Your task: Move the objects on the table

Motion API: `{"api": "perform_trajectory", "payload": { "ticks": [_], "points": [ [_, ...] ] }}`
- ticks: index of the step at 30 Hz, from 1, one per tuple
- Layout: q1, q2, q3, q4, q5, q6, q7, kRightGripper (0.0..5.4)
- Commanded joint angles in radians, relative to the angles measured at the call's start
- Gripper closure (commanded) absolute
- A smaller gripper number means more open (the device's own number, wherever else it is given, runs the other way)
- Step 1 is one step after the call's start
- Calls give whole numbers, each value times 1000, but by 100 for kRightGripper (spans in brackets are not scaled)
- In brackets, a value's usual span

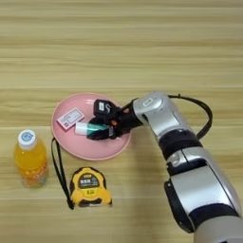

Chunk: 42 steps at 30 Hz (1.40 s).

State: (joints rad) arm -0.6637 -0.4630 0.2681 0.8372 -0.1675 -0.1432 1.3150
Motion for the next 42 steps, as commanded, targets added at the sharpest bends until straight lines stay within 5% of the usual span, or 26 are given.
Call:
{"api": "perform_trajectory", "payload": {
  "ticks": [1,7,14,18,30,42],
  "points": [
    [-29,-36,-40,-69,37,11,-34,373],
    [-1,-58,-101,-184,105,48,-20,373],
    [65,-147,-208,-454,209,132,-15,373],
    [73,-196,-272,-490,228,152,-57,373],
    [-61,-296,-324,-14,141,51,-257,373],
    [-131,-242,-280,285,57,-55,-403,373]
  ]
}}
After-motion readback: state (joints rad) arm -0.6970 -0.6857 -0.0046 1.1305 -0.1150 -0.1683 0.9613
